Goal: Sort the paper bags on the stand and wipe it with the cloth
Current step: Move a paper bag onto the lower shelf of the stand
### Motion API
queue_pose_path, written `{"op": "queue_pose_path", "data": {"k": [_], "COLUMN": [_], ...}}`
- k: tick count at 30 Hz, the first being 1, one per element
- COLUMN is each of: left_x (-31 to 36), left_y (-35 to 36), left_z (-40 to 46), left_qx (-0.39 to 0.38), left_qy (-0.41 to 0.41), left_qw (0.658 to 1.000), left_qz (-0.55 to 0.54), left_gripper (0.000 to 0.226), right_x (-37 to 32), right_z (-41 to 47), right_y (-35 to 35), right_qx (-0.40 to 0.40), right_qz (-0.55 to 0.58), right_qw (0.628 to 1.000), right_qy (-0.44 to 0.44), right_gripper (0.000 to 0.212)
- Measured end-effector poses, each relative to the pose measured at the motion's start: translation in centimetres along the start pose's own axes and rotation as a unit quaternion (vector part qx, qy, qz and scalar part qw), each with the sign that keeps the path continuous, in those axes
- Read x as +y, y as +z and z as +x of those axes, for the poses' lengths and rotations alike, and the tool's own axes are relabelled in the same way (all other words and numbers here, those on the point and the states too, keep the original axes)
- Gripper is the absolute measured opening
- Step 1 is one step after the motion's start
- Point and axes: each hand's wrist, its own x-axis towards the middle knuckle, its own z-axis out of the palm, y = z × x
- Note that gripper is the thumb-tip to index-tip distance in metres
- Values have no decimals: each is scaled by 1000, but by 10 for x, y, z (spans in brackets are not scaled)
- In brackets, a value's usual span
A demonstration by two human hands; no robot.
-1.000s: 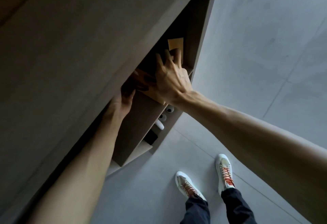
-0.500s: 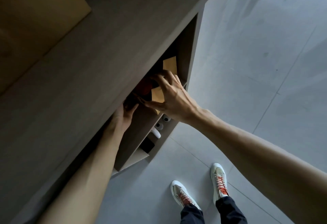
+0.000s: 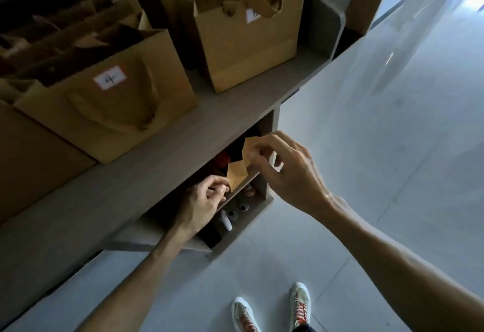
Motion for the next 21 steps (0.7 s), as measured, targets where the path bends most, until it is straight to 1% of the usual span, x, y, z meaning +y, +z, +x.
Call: {"op": "queue_pose_path", "data": {"k": [2, 7, 11, 14, 17, 21], "left_x": [25, 81, 125, 154, 174, 192], "left_y": [-5, -14, -29, -45, -61, -84], "left_z": [-21, -48, -61, -69, -74, -72], "left_qx": [-11, 22, 51, 97, 125, 157], "left_qy": [13, 44, 86, 115, 131, 160], "left_qw": [1000, 999, 995, 988, 982, 974], "left_qz": [21, 19, -6, -32, -55, -30], "left_gripper": [16, 15, 16, 16, 17, 16], "right_x": [-14, -44, -59, -68, -75, -82], "right_z": [8, 38, 65, 87, 109, 139], "right_y": [-20, -57, -83, -102, -118, -129], "right_qx": [15, 47, 56, 63, 71, 54], "right_qz": [20, 55, 71, 90, 103, 115], "right_qw": [999, 992, 984, 976, 973, 976], "right_qy": [-23, -102, -157, -188, -196, -179], "right_gripper": [29, 12, 13, 13, 12, 11]}}
